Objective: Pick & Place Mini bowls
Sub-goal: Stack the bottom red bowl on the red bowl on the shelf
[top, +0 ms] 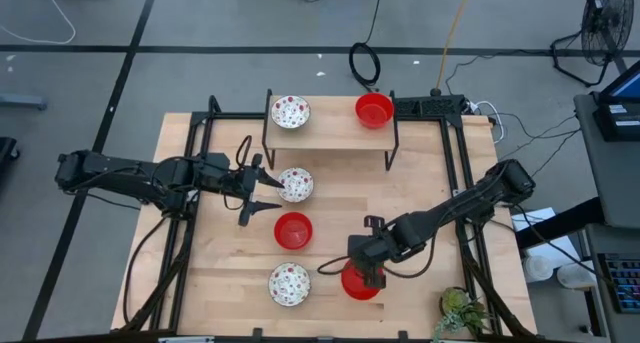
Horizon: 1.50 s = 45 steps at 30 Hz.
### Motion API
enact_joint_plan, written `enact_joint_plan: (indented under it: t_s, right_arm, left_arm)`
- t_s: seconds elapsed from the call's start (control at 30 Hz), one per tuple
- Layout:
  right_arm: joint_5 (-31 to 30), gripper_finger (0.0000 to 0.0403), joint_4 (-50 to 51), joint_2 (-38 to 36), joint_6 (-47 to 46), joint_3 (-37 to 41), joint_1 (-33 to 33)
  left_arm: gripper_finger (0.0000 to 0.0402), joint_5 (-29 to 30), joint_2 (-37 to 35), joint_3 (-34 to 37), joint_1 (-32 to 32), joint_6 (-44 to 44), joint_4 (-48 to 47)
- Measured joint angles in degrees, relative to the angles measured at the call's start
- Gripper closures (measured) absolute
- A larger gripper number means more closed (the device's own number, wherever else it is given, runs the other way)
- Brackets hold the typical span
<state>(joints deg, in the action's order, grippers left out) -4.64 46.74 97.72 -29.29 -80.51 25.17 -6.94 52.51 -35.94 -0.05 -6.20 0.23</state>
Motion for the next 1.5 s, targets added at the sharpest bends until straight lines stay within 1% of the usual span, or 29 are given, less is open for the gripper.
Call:
enact_joint_plan:
  t_s: [0.43, 0.73, 1.03, 1.5]
  right_arm:
    - [0.0, 0.0401, -0.1, -6.1, 3.9, 0.0, -4.1]
    - [-0.1, 0.0401, -0.2, -10.8, 8.2, -0.1, -8.7]
    - [0.0, 0.0402, 0.1, -13.8, 12.5, -0.1, -16.0]
    - [0.2, 0.0402, -0.1, -16.2, 18.3, -0.1, -28.0]
  left_arm:
    - [0.0156, 0.0, 0.0, 0.0, 0.0, 0.0, 0.0]
    - [0.0156, 0.0, 0.0, 0.0, 0.0, 0.0, 0.0]
    - [0.0156, 0.0, 0.0, 0.0, 0.0, 0.0, 0.0]
    - [0.0156, 0.0, 0.0, 0.0, 0.0, 0.0, 0.0]
